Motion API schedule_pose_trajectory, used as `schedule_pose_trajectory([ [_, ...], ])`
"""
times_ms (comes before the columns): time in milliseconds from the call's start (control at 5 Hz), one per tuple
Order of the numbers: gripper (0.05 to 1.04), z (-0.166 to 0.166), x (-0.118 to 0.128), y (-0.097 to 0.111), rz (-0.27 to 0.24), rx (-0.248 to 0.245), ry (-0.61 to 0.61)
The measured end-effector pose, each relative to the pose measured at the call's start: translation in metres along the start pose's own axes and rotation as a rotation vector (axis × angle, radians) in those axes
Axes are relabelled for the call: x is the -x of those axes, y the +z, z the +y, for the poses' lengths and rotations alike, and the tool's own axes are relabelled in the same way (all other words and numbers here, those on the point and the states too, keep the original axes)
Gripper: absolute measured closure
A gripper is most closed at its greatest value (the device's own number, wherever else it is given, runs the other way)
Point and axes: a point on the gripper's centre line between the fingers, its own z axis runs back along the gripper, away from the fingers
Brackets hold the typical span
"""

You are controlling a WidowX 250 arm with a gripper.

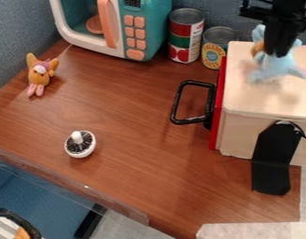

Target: Put the blue toy above the drawer

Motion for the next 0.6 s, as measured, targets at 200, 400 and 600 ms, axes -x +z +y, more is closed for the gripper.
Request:
schedule_pose_trajectory([
  [200,0.820,-0.003,0.003,-0.005,0.101,-0.018,0.030],
  [400,0.543,0.003,0.001,0.012,0.155,-0.076,0.056],
  [600,0.240,0.007,0.005,0.019,0.170,-0.121,0.083],
])
